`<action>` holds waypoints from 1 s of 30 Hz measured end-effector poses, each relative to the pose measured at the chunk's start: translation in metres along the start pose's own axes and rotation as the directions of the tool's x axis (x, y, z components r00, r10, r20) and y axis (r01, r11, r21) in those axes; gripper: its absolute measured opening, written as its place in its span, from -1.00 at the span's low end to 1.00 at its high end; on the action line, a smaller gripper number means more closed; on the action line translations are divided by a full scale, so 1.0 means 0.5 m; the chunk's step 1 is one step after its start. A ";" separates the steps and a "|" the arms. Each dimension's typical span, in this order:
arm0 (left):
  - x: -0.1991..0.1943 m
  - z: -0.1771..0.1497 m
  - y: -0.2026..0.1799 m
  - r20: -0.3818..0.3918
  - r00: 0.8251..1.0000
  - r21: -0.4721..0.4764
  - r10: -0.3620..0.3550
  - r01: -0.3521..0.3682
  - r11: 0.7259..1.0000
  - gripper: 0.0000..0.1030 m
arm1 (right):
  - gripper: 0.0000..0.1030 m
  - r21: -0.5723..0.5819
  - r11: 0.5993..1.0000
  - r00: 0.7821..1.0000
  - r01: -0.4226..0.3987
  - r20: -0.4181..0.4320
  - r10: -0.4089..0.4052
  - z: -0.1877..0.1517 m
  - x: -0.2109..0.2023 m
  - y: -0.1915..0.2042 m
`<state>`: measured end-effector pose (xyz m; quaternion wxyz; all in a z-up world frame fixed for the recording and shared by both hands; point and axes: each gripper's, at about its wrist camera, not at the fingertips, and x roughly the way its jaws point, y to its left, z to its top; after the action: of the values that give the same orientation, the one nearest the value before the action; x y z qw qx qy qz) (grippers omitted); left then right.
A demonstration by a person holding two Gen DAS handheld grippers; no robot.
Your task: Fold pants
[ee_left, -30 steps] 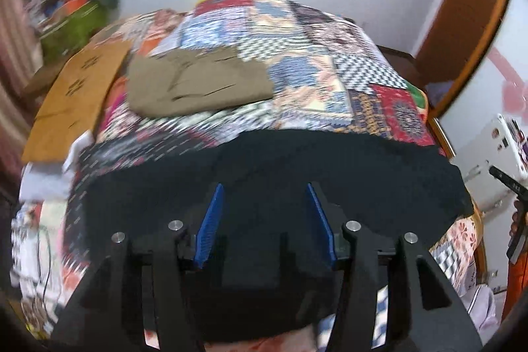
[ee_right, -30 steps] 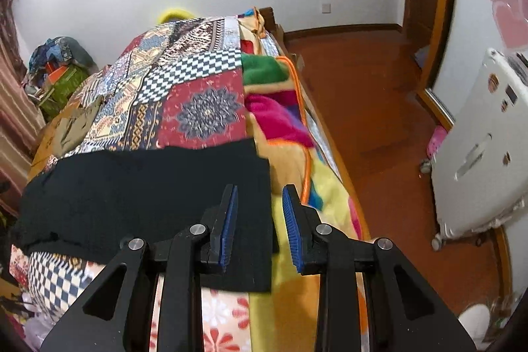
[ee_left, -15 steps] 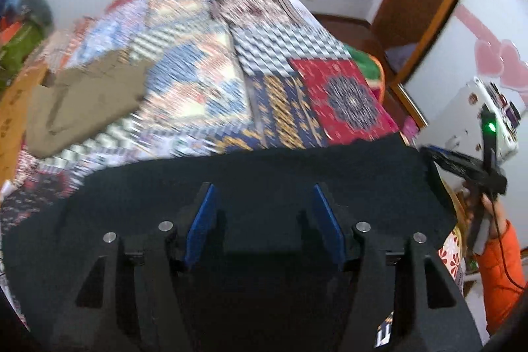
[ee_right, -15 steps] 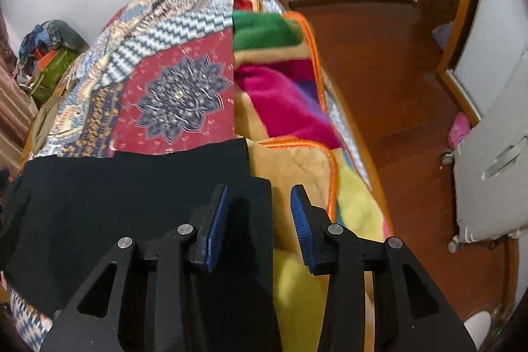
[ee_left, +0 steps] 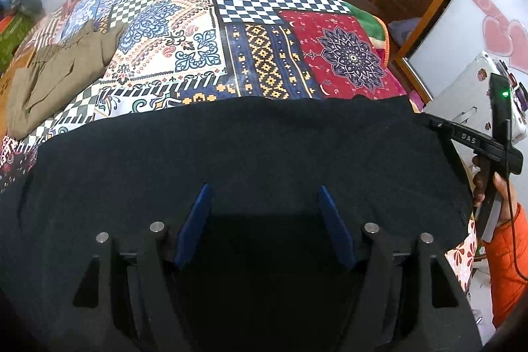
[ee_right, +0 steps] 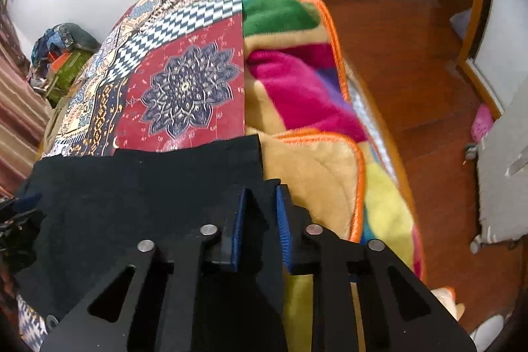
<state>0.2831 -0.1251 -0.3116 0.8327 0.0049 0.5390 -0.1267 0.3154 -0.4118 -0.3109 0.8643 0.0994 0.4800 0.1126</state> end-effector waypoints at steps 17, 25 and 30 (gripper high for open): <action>-0.016 -0.010 0.001 0.004 0.999 0.007 0.035 -0.035 0.999 0.44 | -0.77 -0.059 0.993 0.994 0.098 0.062 -0.095 0.090 0.010 0.040; -0.142 -0.038 0.078 0.103 0.990 -0.028 0.098 -0.095 0.995 0.44 | -0.52 -0.146 0.985 0.995 0.091 0.054 -0.084 0.059 -0.055 0.101; -0.220 -0.092 0.153 0.119 0.982 -0.074 0.147 -0.139 0.988 0.49 | -0.28 -0.232 0.973 0.997 -0.021 0.071 0.039 0.021 -0.129 0.188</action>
<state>0.2160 -0.0216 -0.2416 0.8713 0.0085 0.4882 -0.0490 0.2820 -0.3415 -0.2269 0.8856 0.0096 0.4294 0.1769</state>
